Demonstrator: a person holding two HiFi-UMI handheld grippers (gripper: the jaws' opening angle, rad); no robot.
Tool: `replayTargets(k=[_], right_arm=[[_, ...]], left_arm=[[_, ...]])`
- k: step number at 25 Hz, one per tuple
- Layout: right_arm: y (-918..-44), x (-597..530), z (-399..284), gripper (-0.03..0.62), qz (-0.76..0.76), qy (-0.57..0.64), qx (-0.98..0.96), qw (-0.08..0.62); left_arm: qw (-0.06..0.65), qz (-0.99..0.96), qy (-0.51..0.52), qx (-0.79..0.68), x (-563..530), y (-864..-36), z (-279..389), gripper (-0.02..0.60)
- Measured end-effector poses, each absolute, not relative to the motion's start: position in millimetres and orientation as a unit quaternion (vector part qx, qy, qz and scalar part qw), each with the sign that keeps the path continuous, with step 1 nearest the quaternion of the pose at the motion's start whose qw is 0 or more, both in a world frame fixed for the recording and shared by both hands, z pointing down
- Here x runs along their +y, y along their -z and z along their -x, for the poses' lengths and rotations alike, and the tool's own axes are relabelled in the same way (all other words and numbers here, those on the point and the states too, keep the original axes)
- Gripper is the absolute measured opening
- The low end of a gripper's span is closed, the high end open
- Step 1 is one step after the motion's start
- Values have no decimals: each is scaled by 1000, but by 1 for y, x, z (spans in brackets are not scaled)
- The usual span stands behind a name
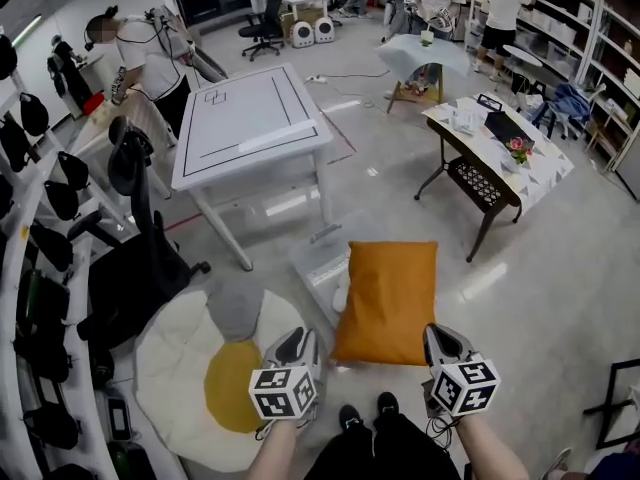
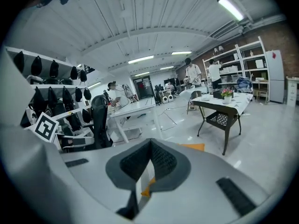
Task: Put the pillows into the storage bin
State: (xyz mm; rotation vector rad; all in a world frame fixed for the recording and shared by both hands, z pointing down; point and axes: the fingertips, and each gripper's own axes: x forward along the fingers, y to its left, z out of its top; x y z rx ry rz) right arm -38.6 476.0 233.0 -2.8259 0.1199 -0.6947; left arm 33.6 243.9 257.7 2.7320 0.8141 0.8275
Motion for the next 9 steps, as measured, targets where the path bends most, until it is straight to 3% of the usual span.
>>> replayTargets(k=[9], right_arm=[[-227,490,58,-2,968,227,43,99]], left_arm=[[83,-919,-274,271,264,-256,-23,63]])
